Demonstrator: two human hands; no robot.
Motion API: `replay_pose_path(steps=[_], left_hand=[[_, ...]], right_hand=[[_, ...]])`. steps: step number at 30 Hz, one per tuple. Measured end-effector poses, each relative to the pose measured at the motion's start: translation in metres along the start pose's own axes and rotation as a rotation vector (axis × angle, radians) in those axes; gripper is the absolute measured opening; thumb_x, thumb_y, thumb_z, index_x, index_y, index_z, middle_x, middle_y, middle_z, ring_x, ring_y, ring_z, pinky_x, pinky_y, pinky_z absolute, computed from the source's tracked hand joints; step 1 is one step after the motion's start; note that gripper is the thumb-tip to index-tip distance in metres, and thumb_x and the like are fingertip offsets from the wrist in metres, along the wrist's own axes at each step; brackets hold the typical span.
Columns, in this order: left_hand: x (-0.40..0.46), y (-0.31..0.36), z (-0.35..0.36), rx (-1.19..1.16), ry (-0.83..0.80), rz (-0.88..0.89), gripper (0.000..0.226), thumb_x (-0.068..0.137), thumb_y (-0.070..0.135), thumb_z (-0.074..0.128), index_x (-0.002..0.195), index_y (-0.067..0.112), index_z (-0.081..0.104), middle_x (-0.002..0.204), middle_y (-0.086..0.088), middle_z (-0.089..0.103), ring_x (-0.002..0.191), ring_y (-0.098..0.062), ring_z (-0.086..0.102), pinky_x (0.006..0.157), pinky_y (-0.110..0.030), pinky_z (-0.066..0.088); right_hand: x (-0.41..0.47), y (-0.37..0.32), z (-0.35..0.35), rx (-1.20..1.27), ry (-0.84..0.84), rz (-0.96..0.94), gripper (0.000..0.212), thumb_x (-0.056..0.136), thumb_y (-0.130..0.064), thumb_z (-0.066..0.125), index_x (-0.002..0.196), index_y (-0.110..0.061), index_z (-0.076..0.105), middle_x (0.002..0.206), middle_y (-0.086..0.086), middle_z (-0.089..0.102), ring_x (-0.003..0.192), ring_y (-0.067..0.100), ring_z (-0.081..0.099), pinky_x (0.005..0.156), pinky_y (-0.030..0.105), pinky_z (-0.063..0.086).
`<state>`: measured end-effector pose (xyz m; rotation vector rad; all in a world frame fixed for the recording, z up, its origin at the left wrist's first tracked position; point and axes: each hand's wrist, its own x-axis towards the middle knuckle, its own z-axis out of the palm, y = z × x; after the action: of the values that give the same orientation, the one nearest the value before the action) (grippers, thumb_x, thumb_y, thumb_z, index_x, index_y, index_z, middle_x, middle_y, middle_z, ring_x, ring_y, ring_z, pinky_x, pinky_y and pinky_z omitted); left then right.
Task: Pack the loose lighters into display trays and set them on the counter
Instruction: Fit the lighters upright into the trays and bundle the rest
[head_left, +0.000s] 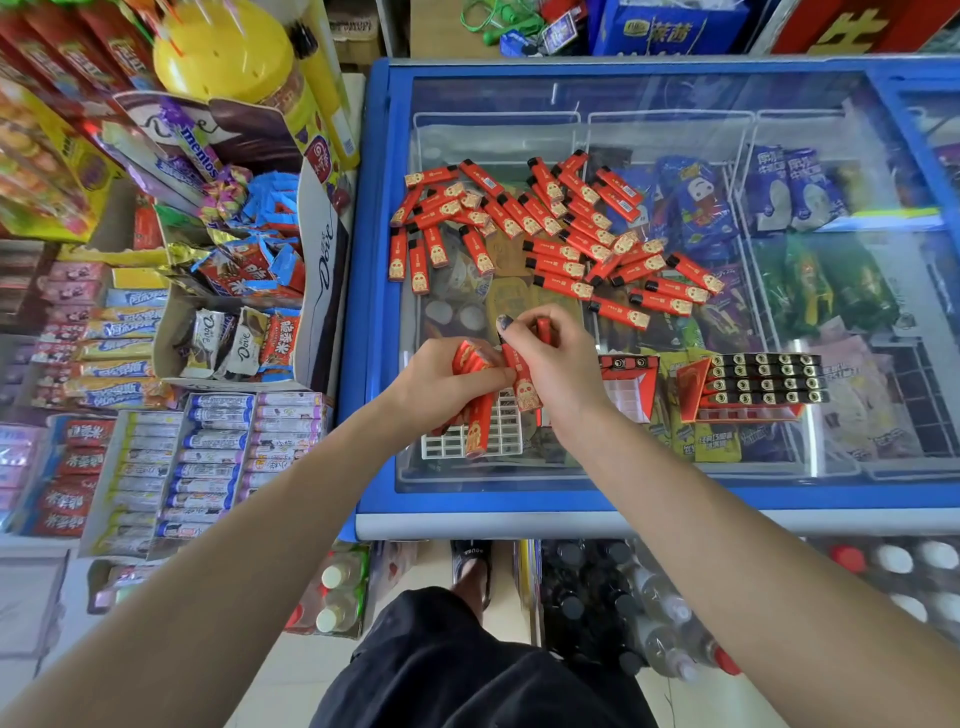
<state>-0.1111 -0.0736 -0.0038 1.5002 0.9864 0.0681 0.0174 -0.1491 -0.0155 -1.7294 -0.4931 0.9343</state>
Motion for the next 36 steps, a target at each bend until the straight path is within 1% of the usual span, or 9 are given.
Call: replay_pose_path(steps=[3,8,15,18,23,25,28,31,36], left_hand=[[0.001,0.002,0.0,-0.045,-0.013,-0.023,0.011,0.093,0.016,0.073,0.085,0.009,0.069,0.053,0.009,0.062,0.048,-0.004,0.058,0.05,-0.015,0.046],[0.002,0.001,0.001,-0.035,0.001,-0.036,0.024,0.091,0.016,0.075,0.07,0.015,0.063,0.051,0.004,0.056,0.044,-0.009,0.051,0.047,-0.019,0.043],[0.01,-0.001,-0.005,-0.019,0.005,-0.02,0.02,0.089,0.019,0.076,0.08,0.004,0.066,0.053,0.0,0.055,0.046,-0.015,0.05,0.049,-0.027,0.043],[0.012,-0.002,-0.008,0.043,0.034,0.032,0.023,0.089,0.013,0.076,0.087,-0.007,0.066,0.052,0.002,0.056,0.043,-0.01,0.05,0.047,-0.022,0.042],[0.013,-0.006,-0.011,0.228,0.044,0.127,0.009,0.088,0.018,0.078,0.086,0.013,0.072,0.065,0.006,0.068,0.057,-0.009,0.064,0.056,-0.023,0.053],[0.016,-0.011,-0.013,0.306,0.093,0.146,0.009,0.087,0.023,0.079,0.088,0.018,0.071,0.077,0.004,0.071,0.066,-0.01,0.07,0.063,-0.024,0.058],[0.019,-0.019,-0.022,0.355,0.159,0.142,0.012,0.086,0.027,0.079,0.091,0.023,0.07,0.087,0.003,0.073,0.074,-0.008,0.071,0.068,-0.023,0.06],[0.018,-0.023,-0.032,0.41,0.207,0.12,0.013,0.086,0.028,0.078,0.089,0.028,0.065,0.083,0.005,0.07,0.069,-0.005,0.069,0.064,-0.024,0.056],[0.014,-0.027,-0.042,0.527,0.268,0.128,0.015,0.088,0.032,0.074,0.086,0.03,0.059,0.076,0.007,0.066,0.071,-0.012,0.067,0.07,-0.04,0.06]], right_hand=[[0.001,0.001,-0.002,-0.031,0.001,-0.013,0.011,0.091,-0.022,0.073,0.085,-0.017,0.065,0.083,-0.007,0.063,0.079,0.006,0.057,0.077,0.029,0.046],[0.002,0.003,-0.003,-0.057,-0.022,-0.034,0.012,0.09,-0.023,0.075,0.085,-0.014,0.069,0.075,-0.015,0.062,0.071,-0.004,0.056,0.069,0.017,0.045],[0.007,0.003,-0.007,-0.074,-0.036,-0.078,0.007,0.089,-0.019,0.075,0.086,-0.014,0.071,0.08,-0.012,0.066,0.077,-0.001,0.061,0.073,0.019,0.049],[0.009,0.002,-0.016,-0.209,-0.137,-0.148,0.004,0.092,-0.018,0.072,0.095,-0.017,0.073,0.09,-0.01,0.069,0.084,0.001,0.063,0.077,0.017,0.047],[0.013,-0.006,-0.034,-0.462,-0.294,-0.254,0.022,0.094,-0.016,0.071,0.114,-0.02,0.076,0.107,-0.01,0.073,0.093,-0.002,0.066,0.081,0.01,0.048],[0.013,-0.005,-0.038,-0.594,-0.3,-0.319,0.019,0.095,-0.015,0.069,0.112,-0.018,0.076,0.102,-0.009,0.072,0.077,-0.008,0.062,0.069,0.008,0.042],[0.013,0.001,-0.044,-0.77,-0.291,-0.422,0.016,0.094,-0.013,0.066,0.108,-0.017,0.072,0.091,-0.006,0.069,0.06,0.002,0.057,0.056,0.016,0.041],[0.015,0.008,-0.046,-0.899,-0.281,-0.505,0.015,0.092,-0.01,0.065,0.105,-0.015,0.07,0.098,-0.002,0.068,0.078,0.016,0.062,0.066,0.036,0.053],[0.017,0.023,-0.037,-1.017,-0.243,-0.603,0.015,0.092,-0.01,0.067,0.107,-0.013,0.071,0.104,-0.001,0.06,0.077,0.022,0.064,0.06,0.038,0.054]])
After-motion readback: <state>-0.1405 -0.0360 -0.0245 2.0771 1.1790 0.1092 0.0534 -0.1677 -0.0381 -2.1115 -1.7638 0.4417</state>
